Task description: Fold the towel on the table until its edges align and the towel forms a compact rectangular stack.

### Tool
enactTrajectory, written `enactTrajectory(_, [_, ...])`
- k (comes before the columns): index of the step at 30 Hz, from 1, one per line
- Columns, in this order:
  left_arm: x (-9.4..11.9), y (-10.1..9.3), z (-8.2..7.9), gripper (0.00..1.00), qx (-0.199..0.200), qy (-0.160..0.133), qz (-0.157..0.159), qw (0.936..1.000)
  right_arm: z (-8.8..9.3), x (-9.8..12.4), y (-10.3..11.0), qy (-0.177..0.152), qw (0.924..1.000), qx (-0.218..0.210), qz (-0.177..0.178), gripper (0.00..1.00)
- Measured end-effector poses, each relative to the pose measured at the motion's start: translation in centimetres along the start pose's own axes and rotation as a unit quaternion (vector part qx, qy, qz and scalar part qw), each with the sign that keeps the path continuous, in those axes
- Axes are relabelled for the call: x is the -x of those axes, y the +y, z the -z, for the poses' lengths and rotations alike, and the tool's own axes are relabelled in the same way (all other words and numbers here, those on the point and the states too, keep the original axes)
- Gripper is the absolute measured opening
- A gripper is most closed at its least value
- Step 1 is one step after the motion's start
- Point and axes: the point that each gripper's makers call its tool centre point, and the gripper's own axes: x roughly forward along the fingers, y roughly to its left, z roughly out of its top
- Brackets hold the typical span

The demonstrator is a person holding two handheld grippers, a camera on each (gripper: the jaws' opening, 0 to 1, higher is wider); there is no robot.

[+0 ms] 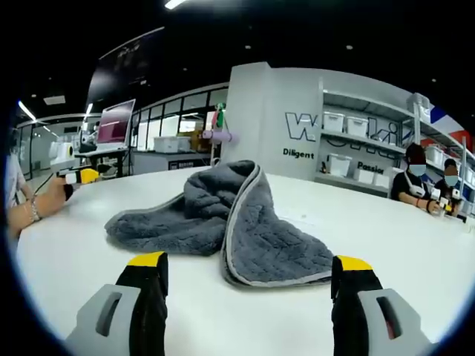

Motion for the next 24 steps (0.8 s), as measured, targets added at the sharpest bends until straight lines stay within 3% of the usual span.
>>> enactTrajectory(24, [0.04, 0.03, 0.13, 0.88, -0.007, 0.005, -0.001, 1.0000, -0.30, 0.06, -0.09, -0.002, 1.0000, 0.002, 0.000, 0.91])
